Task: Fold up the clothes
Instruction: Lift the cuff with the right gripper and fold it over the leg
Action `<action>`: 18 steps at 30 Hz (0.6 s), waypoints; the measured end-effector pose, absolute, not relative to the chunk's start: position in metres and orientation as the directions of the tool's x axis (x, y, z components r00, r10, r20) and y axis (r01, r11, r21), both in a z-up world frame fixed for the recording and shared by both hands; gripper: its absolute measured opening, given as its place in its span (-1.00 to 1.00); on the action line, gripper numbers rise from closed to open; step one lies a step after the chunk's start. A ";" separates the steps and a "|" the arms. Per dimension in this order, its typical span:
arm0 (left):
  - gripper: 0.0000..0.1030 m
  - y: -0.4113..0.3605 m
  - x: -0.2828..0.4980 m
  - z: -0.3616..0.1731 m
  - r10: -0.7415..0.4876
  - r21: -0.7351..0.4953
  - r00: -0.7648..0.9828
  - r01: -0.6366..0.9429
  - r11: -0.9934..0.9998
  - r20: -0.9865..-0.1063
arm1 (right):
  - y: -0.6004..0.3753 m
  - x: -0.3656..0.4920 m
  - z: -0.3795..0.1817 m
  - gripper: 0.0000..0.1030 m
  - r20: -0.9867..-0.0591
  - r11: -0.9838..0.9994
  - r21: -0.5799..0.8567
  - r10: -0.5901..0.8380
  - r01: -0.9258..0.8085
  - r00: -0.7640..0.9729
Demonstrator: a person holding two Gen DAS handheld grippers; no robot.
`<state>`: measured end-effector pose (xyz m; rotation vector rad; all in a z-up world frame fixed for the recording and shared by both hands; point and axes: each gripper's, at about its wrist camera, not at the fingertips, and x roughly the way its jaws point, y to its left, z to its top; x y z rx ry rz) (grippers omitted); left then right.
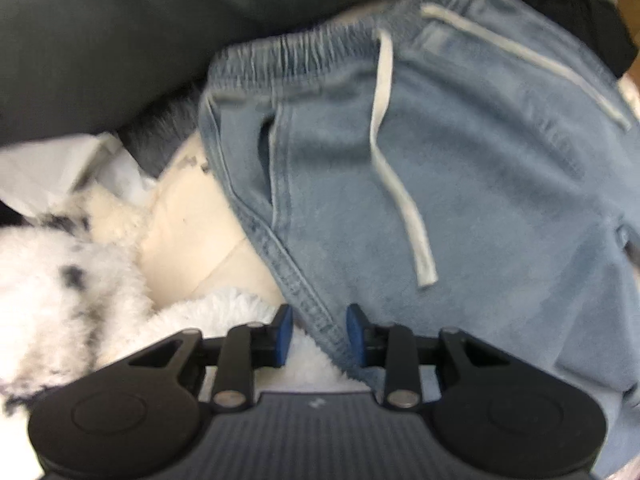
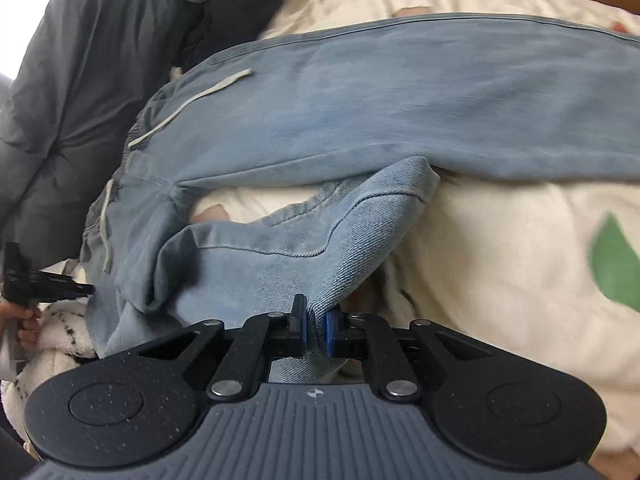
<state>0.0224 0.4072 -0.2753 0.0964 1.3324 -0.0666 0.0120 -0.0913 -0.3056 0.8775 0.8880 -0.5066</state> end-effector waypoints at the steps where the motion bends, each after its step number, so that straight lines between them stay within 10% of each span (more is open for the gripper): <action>1: -0.37 0.406 0.020 -0.266 -0.007 0.023 0.259 0.110 0.994 -0.966 | -0.089 0.004 -0.303 -0.88 -0.835 0.555 0.437 -0.041 0.708 0.548; 18: -0.35 0.377 -0.020 -0.235 -0.144 -0.078 0.298 0.221 0.972 -0.944 | -0.029 -0.064 -0.244 -0.87 -0.850 0.514 0.448 -0.008 0.732 0.526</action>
